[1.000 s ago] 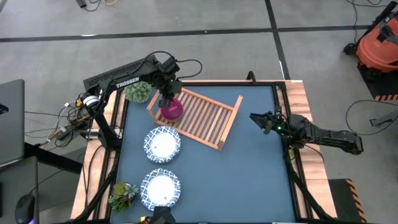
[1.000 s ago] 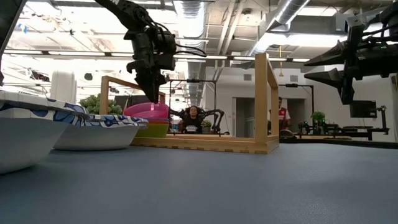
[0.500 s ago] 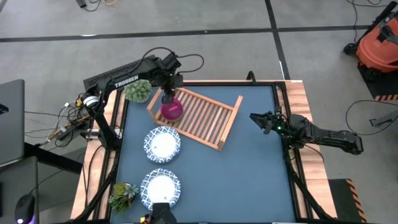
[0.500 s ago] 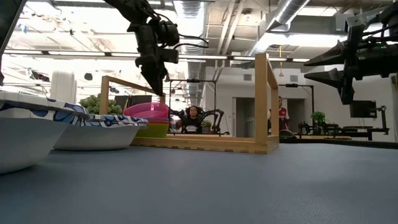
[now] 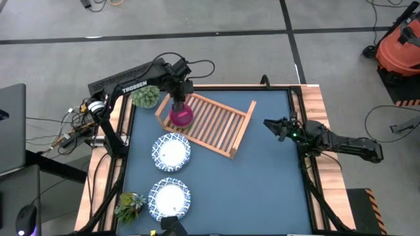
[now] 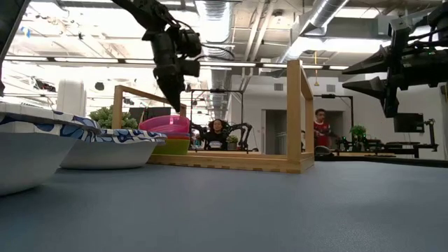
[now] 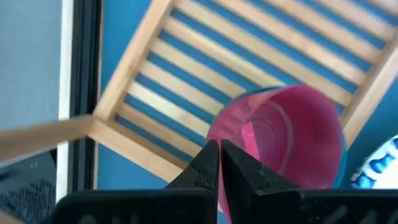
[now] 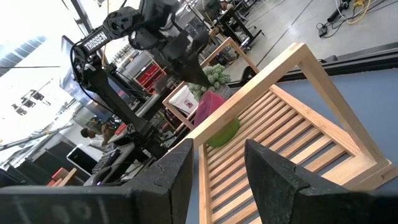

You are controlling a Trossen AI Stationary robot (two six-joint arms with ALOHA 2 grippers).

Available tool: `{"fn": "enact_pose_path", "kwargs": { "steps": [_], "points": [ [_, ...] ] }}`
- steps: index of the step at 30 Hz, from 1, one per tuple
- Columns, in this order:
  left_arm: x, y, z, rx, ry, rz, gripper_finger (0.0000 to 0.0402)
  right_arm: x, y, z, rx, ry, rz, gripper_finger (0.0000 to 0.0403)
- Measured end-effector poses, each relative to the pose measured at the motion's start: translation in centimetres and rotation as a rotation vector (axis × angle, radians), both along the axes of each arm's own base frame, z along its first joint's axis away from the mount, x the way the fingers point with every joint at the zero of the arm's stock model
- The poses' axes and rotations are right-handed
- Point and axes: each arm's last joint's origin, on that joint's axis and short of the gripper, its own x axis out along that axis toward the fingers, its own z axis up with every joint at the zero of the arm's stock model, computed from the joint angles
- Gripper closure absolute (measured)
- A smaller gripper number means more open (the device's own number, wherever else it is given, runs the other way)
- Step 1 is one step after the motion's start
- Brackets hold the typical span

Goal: Place and stack bowls onto a shelf
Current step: Stack the small red bowl on top of the small blue bowl on the shelf, then put the large white bowl on the shelf

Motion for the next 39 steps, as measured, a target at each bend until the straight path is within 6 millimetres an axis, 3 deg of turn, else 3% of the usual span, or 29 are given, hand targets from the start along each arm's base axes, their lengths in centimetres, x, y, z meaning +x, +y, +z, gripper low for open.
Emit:
{"fn": "enact_pose_path", "kwargs": {
  "steps": [10,14,19,24,30,34,39],
  "points": [
    [0.2,-0.6,-2.4,0.012,0.024,0.038,0.0401,0.0,0.0,0.0,-0.011,0.005,0.000,0.0232],
    [0.3,-0.7,-2.3,0.053,0.054,0.066,0.0401,0.0,0.0,0.0,-0.011,0.005,0.000,0.0232],
    [1.2,-0.5,0.0,0.061,-0.033,0.099,0.0402,0.0,0.0,0.0,-0.011,0.005,0.000,0.0232],
    [2.4,-1.6,3.3,-0.047,-0.160,0.053,0.0401,0.0,0.0,0.0,-0.013,0.006,0.000,0.0232],
    [3.7,-5.5,6.8,-0.173,-0.171,0.013,0.0390,0.0,0.0,0.0,-0.015,0.007,-0.001,0.0232],
    [4.5,-9.6,8.2,-0.210,-0.102,-0.049,0.0361,0.0,0.0,0.0,-0.021,0.010,-0.001,0.0232],
    [5.0,-15.5,8.3,-0.285,0.022,-0.087,0.0320,0.0,0.0,0.0,-0.026,0.012,-0.001,0.0232]
  ]
}}
